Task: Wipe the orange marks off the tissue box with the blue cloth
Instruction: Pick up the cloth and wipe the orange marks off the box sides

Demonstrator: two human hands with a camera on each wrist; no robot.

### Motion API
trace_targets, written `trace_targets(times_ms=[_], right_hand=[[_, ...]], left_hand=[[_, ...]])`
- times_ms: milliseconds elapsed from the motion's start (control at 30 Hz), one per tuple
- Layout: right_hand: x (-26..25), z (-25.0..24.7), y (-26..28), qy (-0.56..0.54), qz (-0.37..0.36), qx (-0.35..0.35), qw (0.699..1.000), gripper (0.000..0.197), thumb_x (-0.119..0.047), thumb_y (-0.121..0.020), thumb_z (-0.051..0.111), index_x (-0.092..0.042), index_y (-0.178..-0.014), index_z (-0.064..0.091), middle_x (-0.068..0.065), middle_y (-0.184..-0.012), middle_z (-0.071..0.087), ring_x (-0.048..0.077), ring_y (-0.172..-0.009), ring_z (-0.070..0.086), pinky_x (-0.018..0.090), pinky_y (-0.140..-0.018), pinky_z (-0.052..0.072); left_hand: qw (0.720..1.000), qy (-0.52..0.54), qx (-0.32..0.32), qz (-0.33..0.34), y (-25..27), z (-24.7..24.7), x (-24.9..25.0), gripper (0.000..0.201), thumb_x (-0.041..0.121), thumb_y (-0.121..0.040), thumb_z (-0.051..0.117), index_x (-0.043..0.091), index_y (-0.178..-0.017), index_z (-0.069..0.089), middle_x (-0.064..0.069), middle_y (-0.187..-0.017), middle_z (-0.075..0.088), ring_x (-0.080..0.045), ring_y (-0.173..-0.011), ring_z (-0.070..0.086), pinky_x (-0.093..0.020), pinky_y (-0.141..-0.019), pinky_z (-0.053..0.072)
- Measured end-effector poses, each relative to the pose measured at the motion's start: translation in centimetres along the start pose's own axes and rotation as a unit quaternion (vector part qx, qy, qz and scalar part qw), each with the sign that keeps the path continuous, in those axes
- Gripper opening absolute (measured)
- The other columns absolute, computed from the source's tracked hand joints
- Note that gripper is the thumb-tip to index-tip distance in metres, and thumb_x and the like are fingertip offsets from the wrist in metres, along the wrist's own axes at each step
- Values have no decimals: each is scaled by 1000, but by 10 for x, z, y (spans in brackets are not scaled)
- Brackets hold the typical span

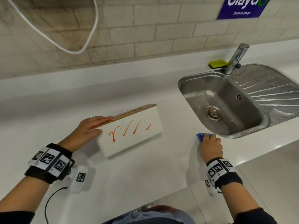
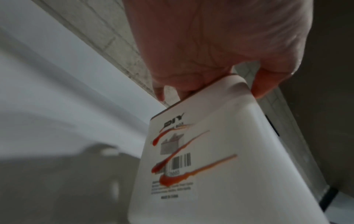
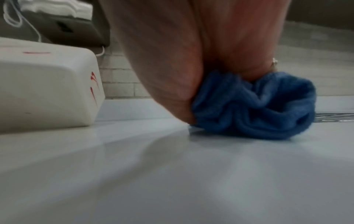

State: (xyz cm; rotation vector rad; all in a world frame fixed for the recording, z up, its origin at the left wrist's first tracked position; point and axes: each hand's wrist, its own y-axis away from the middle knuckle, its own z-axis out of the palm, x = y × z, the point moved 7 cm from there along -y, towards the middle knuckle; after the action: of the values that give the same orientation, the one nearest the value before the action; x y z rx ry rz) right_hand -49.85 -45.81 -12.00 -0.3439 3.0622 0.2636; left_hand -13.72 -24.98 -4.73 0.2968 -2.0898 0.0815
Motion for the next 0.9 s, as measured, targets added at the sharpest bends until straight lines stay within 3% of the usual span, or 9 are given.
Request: trace_targets(times_ms=[100, 200, 267, 367, 467, 533, 667, 800, 900], right_hand=[[3, -20, 5, -168, 12, -3, 986, 22, 1, -88, 45, 5, -110, 48, 23, -113, 56, 35, -99, 55, 45, -85, 42], [-39, -59, 35, -419, -59, 36, 906, 13, -1, -91, 42, -11, -99, 47, 3, -86, 55, -2, -59, 53, 21, -65, 43], [-85, -88, 60, -475, -143, 108, 862, 22, 0, -89, 40, -9, -107, 47, 1, -86, 51, 1, -64, 52, 14, -60, 43], [-148, -86, 84, -445, -243, 189, 841, 44, 1, -79, 41, -8, -122, 44, 14, -112, 54, 24, -98, 51, 33, -86, 44], [-193, -60, 92, -417, -264, 165, 854, 51, -2, -81, 42, -18, -129, 37, 13, -138, 43, 26, -130, 32, 34, -111, 26], [-208, -50, 93, -424, -255, 151, 856, 48, -6, -84, 40, -18, -130, 40, 8, -145, 37, 22, -138, 21, 35, -112, 17], [-218, -49, 88, -445, -238, 173, 846, 48, -3, -80, 38, -18, -124, 49, 5, -140, 44, 22, -130, 29, 29, -105, 22], [-239, -53, 106, -359, -355, 173, 846, 48, -8, -77, 34, -26, -118, 51, 6, -137, 49, 21, -115, 35, 29, -100, 26], [-231, -47, 111, -222, -427, 152, 863, 51, -18, -76, 41, -31, -125, 47, -3, -145, 39, 23, -125, 29, 37, -101, 19]], left_hand=[[998, -32, 54, 17, -3, -1, 0, 41, 55, -80, 43, 42, -115, 59, 19, -114, 58, -7, -107, 55, -27, -95, 39], [998, -1, 60, 6, -6, 1, 0, 26, 45, -89, 47, 40, -110, 62, 20, -112, 56, 1, -104, 55, -9, -89, 38], [999, 22, 48, -9, -6, 0, 0, 24, 33, -92, 46, 35, -109, 63, 19, -111, 57, 3, -104, 54, -2, -85, 37], [996, 66, 36, -52, -2, -5, -5, 28, 29, -93, 43, 28, -111, 64, 7, -110, 64, 0, -107, 54, -2, -84, 38], [994, 79, 32, -66, 8, -8, -8, 29, 28, -95, 41, 28, -113, 63, 1, -117, 62, 2, -107, 53, 2, -81, 36], [994, 78, 27, -67, 13, -9, -10, 28, 33, -94, 41, 35, -112, 62, 0, -118, 61, 4, -108, 52, 3, -81, 35], [994, 82, 20, -69, 16, -9, -13, 27, 46, -90, 41, 49, -109, 60, -4, -116, 59, 2, -108, 52, -9, -88, 35], [994, 87, 25, -68, 15, -11, -11, 28, 43, -90, 40, 50, -107, 60, -5, -114, 60, -1, -105, 53, -18, -91, 37], [992, 97, 25, -71, 15, -10, -12, 28, 34, -95, 40, 48, -105, 61, -4, -113, 60, 5, -99, 55, -17, -88, 39]])
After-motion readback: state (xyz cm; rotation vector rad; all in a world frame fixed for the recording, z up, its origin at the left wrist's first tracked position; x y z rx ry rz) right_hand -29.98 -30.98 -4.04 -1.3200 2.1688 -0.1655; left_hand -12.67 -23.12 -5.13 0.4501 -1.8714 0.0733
